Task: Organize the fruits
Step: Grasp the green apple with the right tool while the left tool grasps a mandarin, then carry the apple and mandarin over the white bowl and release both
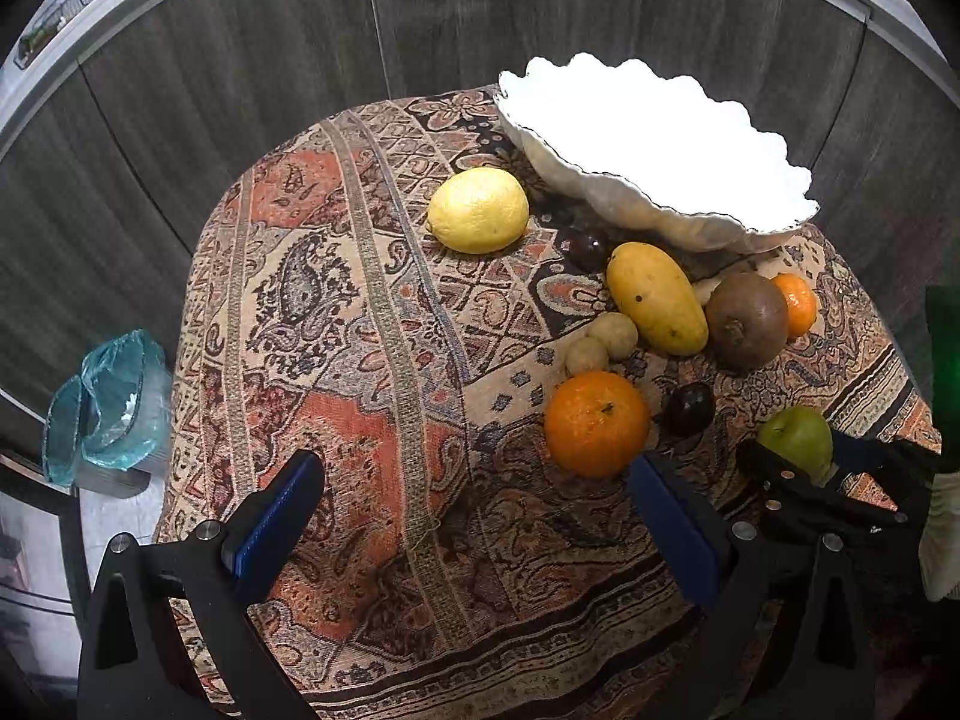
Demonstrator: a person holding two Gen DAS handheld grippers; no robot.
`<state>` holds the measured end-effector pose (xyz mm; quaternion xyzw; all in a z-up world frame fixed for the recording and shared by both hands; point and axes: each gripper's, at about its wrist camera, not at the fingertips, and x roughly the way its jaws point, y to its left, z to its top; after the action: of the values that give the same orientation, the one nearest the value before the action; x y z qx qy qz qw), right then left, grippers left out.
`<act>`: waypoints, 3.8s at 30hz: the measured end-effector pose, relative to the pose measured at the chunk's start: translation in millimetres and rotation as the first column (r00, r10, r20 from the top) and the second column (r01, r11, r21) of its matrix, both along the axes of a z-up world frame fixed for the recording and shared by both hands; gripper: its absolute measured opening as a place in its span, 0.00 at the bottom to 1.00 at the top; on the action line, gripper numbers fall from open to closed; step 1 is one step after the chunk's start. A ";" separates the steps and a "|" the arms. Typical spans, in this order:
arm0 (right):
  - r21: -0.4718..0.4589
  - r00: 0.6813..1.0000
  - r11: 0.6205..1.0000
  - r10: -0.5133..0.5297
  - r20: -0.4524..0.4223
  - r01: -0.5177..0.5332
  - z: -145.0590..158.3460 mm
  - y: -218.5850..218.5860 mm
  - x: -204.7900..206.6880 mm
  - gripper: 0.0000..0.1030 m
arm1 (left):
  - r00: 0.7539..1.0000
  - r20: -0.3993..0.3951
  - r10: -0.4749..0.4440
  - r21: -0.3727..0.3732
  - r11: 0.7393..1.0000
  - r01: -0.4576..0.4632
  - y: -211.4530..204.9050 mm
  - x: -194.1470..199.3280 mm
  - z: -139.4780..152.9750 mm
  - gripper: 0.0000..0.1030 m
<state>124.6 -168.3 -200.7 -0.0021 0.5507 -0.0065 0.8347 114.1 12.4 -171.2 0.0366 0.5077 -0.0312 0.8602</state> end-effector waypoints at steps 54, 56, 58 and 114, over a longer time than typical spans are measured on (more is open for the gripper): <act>0.042 0.981 0.995 -0.096 0.170 0.090 68.5 -35.4 -7.2 0.49 | 0.987 0.033 -0.156 -0.006 0.988 0.156 -48.0 17.1 25.2 0.45; 0.040 0.977 0.996 -0.089 0.195 0.083 78.6 -35.1 -4.5 0.49 | 0.986 0.055 -0.160 -0.003 0.987 0.160 -49.1 19.2 35.5 0.45; 0.038 0.971 0.996 -0.087 0.222 0.080 89.3 -36.6 0.2 0.49 | 0.984 0.074 -0.161 -0.001 0.987 0.162 -50.5 23.2 44.3 0.45; -0.035 0.956 0.989 -0.129 0.264 0.144 97.0 -60.2 146.4 0.80 | 0.978 0.157 -0.137 0.027 0.991 0.135 -69.5 170.6 52.7 0.80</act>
<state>271.0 -228.5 -103.8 0.0145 0.4346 -0.0790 0.8971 284.7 -57.1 -118.6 0.0806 0.4342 -0.0827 0.8934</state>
